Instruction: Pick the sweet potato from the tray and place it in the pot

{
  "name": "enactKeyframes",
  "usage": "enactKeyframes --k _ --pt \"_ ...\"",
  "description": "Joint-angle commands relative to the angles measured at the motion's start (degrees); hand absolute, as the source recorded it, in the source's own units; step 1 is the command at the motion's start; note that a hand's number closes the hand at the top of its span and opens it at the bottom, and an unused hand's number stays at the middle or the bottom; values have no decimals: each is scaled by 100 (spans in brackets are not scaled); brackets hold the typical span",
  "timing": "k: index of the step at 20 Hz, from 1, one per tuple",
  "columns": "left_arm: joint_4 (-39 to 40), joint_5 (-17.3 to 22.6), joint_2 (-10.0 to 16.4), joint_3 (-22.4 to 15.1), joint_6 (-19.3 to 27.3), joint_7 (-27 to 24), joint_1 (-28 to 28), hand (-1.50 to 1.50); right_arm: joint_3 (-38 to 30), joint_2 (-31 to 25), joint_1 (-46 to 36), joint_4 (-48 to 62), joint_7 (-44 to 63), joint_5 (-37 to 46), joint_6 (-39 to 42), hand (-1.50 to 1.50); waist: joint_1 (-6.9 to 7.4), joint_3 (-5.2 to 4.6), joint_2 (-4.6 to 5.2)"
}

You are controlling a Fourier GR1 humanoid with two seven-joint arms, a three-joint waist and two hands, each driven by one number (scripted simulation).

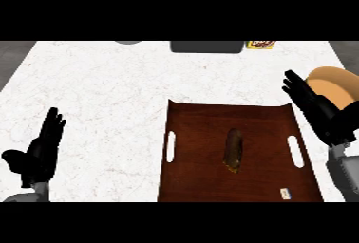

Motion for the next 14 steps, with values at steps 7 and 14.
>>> enactKeyframes --k 7,14 --pt "-765 25 -109 -259 -128 220 -1011 0 1038 -1688 -2151 -396 736 1185 1912 150 195 -202 14" --pt "-1184 8 -227 -308 180 987 -1487 0 1001 -1828 -2174 435 -1239 1710 2528 -150 -36 -17 185"
